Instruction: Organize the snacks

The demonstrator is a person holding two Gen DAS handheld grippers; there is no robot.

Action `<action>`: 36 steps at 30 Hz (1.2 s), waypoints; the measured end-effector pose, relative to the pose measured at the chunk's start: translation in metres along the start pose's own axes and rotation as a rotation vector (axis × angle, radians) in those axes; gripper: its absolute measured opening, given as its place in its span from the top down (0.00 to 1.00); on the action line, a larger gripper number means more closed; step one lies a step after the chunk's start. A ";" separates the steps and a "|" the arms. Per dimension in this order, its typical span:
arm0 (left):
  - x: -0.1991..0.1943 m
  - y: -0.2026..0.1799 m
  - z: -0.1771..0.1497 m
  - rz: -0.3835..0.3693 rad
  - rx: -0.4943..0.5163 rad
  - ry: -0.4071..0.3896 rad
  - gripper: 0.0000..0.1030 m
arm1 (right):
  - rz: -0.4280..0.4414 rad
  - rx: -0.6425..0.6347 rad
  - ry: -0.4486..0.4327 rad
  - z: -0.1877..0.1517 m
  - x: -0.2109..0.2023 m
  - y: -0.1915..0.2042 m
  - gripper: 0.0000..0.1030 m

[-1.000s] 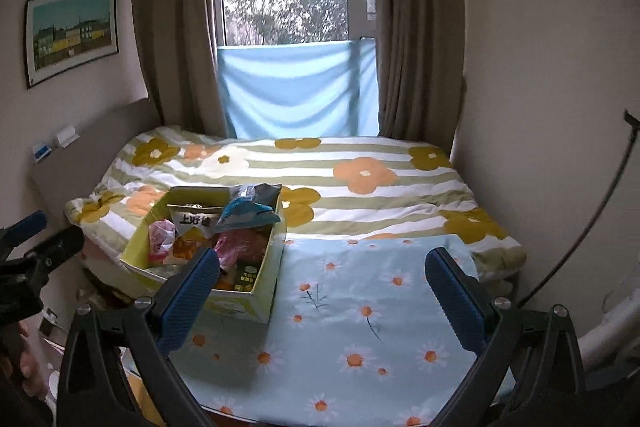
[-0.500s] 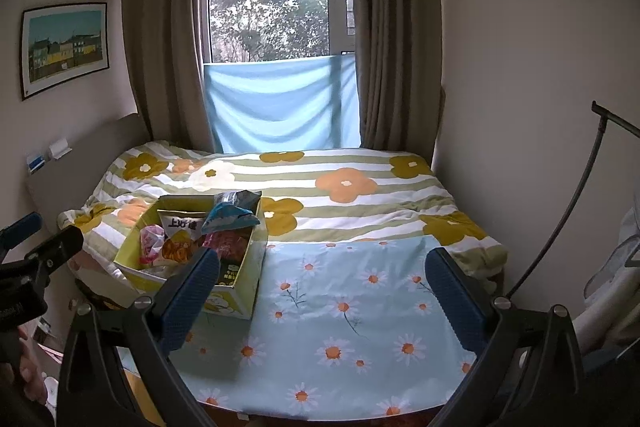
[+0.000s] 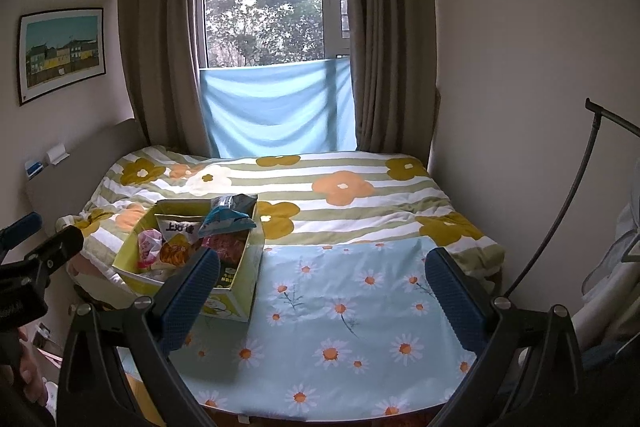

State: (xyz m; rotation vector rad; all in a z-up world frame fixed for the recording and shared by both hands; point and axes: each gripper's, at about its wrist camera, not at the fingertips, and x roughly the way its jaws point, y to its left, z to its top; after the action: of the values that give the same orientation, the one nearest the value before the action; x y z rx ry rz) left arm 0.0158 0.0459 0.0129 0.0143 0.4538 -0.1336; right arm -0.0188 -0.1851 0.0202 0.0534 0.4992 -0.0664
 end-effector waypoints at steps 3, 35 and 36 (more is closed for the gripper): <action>0.001 -0.001 0.000 -0.003 0.002 0.000 0.00 | -0.011 -0.003 -0.001 0.000 -0.001 0.000 0.01; 0.003 0.002 0.001 0.023 0.002 -0.002 0.00 | -0.018 0.002 0.020 -0.003 0.003 0.005 0.01; 0.003 0.002 0.002 0.022 -0.001 -0.001 0.00 | -0.018 0.003 0.022 -0.003 0.003 0.006 0.01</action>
State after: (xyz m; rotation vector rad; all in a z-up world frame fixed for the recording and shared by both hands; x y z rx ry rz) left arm 0.0198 0.0474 0.0131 0.0183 0.4524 -0.1113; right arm -0.0168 -0.1790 0.0163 0.0528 0.5214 -0.0842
